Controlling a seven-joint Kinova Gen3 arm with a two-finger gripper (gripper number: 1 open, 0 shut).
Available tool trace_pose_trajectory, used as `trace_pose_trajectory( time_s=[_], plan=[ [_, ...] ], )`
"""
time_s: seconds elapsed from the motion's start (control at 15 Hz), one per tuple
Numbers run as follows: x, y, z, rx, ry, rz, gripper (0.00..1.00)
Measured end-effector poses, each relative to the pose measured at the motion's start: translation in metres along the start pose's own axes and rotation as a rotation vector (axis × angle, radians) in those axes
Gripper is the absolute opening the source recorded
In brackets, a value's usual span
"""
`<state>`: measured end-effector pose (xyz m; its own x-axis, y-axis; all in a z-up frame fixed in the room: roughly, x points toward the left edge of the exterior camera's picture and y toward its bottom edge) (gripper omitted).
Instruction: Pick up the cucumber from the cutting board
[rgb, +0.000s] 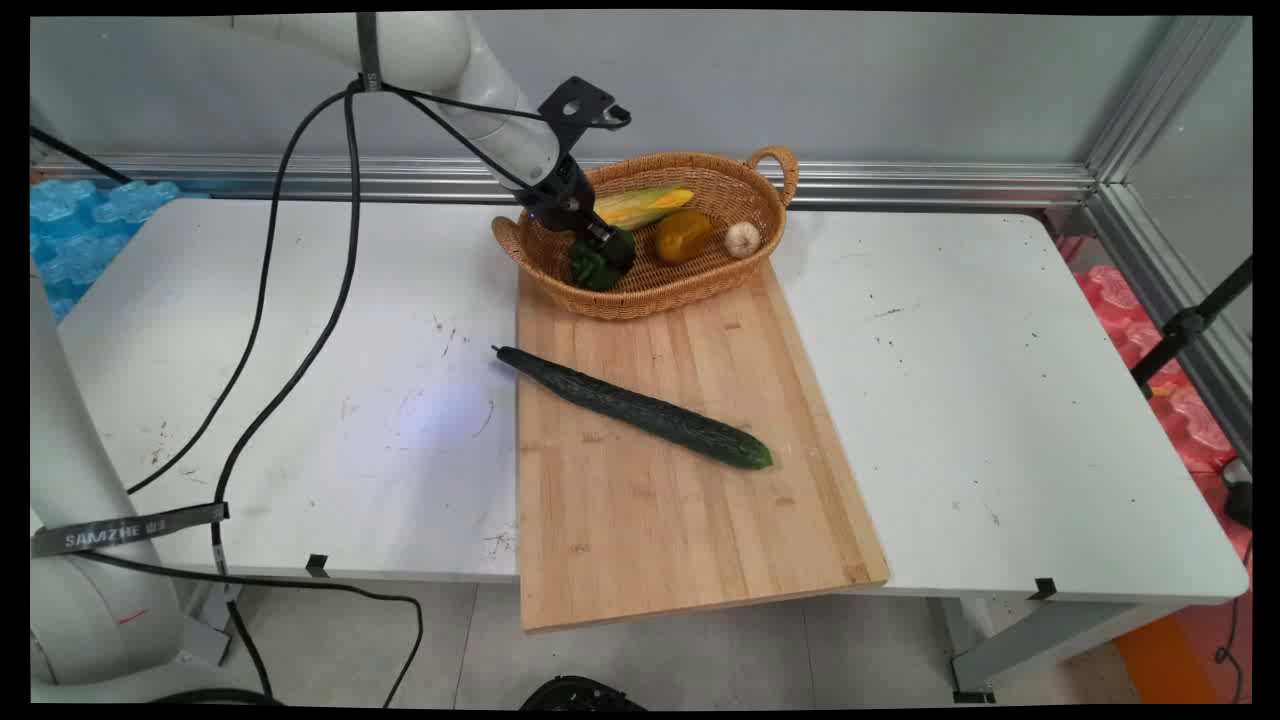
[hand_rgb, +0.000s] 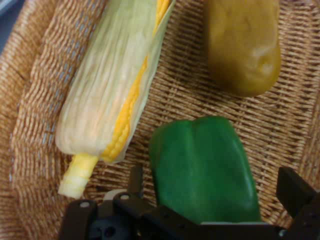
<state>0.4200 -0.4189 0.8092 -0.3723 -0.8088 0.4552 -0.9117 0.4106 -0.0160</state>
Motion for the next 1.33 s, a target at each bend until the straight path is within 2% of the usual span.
trace_pose_trajectory(
  time_s=[0.27,0.67,1.07,1.33],
  plan=[
    [0.007,0.010,-0.023,-0.003,0.025,0.041,1.00],
    [0.007,0.036,-0.083,-0.020,0.037,0.129,1.00],
    [-0.017,0.058,-0.145,-0.069,0.001,0.253,1.00],
    [-0.039,0.067,-0.175,-0.125,-0.031,0.361,1.00]
  ],
)
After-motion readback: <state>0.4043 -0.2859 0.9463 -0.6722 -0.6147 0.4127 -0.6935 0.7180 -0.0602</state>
